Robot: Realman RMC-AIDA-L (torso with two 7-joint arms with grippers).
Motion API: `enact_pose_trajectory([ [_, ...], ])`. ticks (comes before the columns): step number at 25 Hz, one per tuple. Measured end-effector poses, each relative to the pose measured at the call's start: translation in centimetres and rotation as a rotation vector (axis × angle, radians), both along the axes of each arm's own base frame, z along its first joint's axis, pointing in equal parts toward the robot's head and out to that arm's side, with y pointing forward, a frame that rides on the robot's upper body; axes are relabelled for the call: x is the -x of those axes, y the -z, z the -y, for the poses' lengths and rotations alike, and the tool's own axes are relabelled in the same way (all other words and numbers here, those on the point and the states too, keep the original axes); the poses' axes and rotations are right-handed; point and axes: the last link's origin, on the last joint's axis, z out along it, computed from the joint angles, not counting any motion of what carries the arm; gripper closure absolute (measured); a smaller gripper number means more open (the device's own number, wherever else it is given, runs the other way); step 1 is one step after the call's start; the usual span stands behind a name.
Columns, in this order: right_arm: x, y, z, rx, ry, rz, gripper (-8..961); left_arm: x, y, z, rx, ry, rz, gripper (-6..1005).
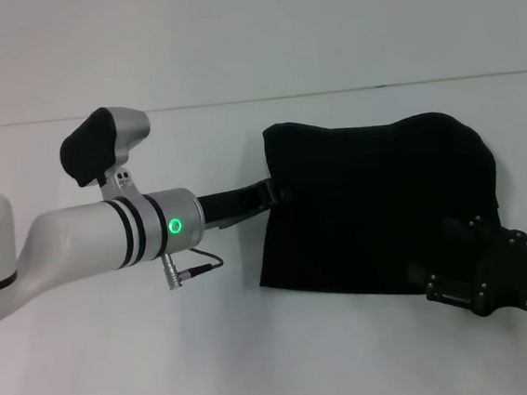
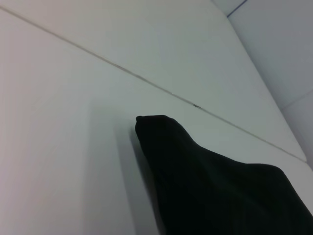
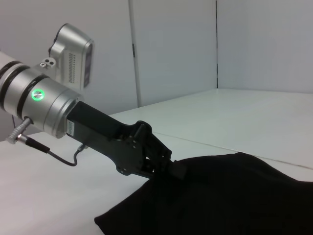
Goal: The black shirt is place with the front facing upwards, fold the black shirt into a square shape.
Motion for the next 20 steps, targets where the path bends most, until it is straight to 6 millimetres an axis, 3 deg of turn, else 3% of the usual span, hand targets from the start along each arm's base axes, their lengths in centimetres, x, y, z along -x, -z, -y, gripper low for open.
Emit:
enact_pose_trajectory([
  [8,0.2,-0.1,-0.5,-0.011,-0.004,0.002,42,2.0,-1.4,0.6,-0.056,-0.065,0.079,907],
  [17,0.6,-0.1,-1.1,-0.016,-0.013,0.010,41,7.1,-4.0,3.3,-0.165,-0.213,0.191,906],
  [20,0.7,-0.1,-1.3,-0.017,-0.015,0.011,42,7.8,-4.2,4.1,-0.178,-0.233,0.221,906],
])
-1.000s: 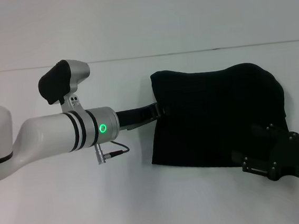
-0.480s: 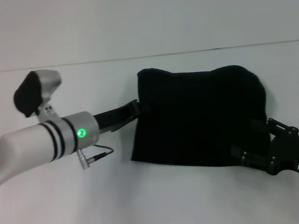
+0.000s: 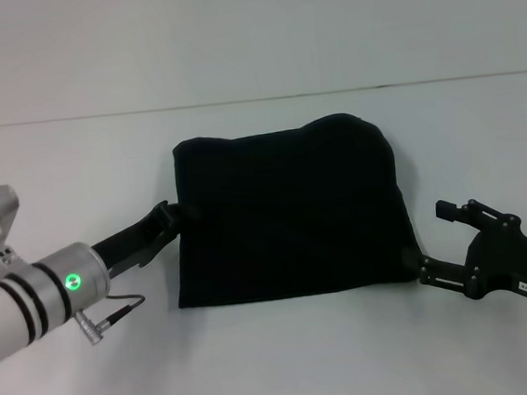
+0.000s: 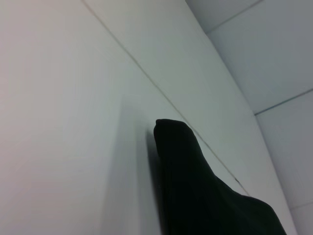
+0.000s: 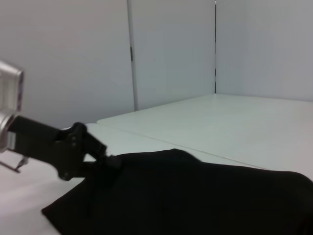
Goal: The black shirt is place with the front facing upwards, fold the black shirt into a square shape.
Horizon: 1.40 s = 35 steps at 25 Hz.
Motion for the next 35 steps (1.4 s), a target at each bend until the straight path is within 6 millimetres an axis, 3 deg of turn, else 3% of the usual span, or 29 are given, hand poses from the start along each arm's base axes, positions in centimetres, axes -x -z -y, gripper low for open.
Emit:
enact_pose_trajectory([
  [17,0.1,0.3,-0.2,0.001,0.009,0.002,40,-0.5,-0.1,0.7,-0.018,0.083,0.013,900],
  [22,0.0,0.3,0.0,0.001,0.014,-0.001,40,-0.5,-0.8,0.9,-0.028,0.147,-0.003,808],
  [28,0.0,0.0,-0.2,-0.017,0.019,-0.017,39,0.2,-3.6,1.4,-0.036,0.293,-0.059,698],
  [33,0.6,0.0,-0.2,-0.020,-0.015,-0.027,40,-0.5,-5.7,3.9,-0.088,0.673,-0.221,488],
  [35,0.8,0.4,0.1,-0.019,-0.042,-0.020,41,-0.6,-5.6,5.8,-0.122,0.843,-0.300,329],
])
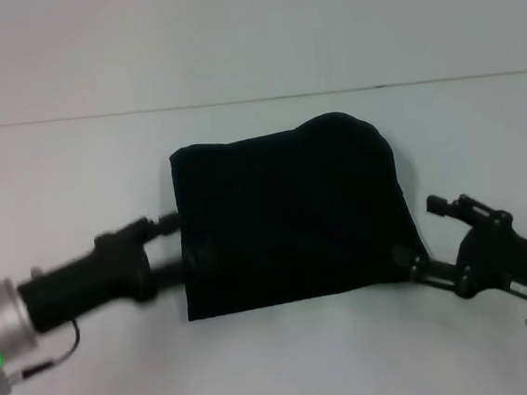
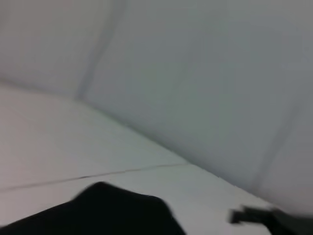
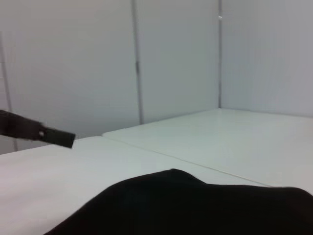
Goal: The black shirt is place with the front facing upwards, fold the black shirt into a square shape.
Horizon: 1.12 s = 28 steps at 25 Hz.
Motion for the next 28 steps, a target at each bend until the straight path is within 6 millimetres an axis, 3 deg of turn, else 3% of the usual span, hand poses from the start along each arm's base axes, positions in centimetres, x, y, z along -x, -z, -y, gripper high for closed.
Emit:
enact_pose_trajectory([
  [1,0.1,0.2,0.2,0.000,-0.014,0.005,41,0.1,0.1,0.9,-0.019,0.066,-0.025,250],
  [3,0.1,0.8,0.6,0.006,-0.025,0.011,40,0.4,0.5,2.4,-0.056,0.150,-0.059,185],
  [7,-0.5,1.6,1.4,0.026,0.009,0.015,39,1.8,2.2,4.0,-0.029,0.161,-0.149,54],
  [14,-1.6,2.1,1.9,0.031,0.075,0.042,40,3.1,4.1,4.5,-0.017,0.067,-0.183,66],
  [28,-1.6,2.1,1.8,0.027,0.078,0.034,41,3.2,3.3,3.9,-0.050,0.042,-0.163,63],
])
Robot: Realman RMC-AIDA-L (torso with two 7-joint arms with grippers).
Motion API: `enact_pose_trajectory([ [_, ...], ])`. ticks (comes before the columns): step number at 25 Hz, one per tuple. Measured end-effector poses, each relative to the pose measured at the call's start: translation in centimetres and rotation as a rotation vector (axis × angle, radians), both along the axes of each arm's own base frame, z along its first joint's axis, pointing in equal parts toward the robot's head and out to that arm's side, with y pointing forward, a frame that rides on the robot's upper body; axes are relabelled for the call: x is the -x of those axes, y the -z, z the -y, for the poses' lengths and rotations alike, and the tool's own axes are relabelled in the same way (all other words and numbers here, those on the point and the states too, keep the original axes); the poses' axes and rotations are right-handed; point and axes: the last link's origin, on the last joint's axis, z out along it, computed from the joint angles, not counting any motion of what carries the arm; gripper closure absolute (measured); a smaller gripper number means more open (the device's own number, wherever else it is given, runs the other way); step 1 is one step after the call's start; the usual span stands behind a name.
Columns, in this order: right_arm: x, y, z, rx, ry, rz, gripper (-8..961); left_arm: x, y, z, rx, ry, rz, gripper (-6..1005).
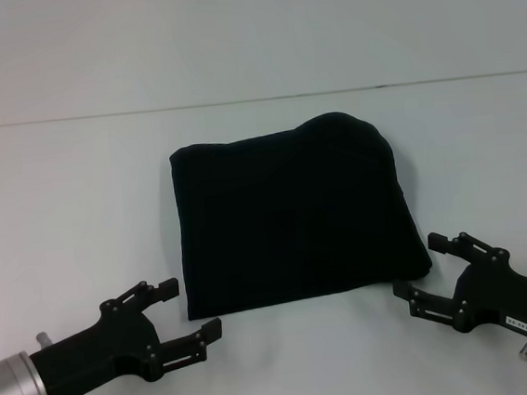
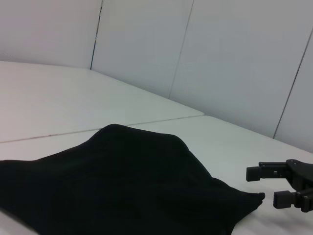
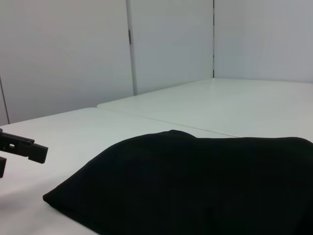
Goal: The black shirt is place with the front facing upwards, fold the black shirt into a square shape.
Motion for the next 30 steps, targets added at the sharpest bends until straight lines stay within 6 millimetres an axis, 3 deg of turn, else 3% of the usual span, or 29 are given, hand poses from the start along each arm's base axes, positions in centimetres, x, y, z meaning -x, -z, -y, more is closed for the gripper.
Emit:
enact_pose_trajectory([
  [30,0.05,-0.06,-0.03,-0.004,0.000,-0.005,39,-0.13,0.08,0.07,0.003,0.000,0.008,63],
])
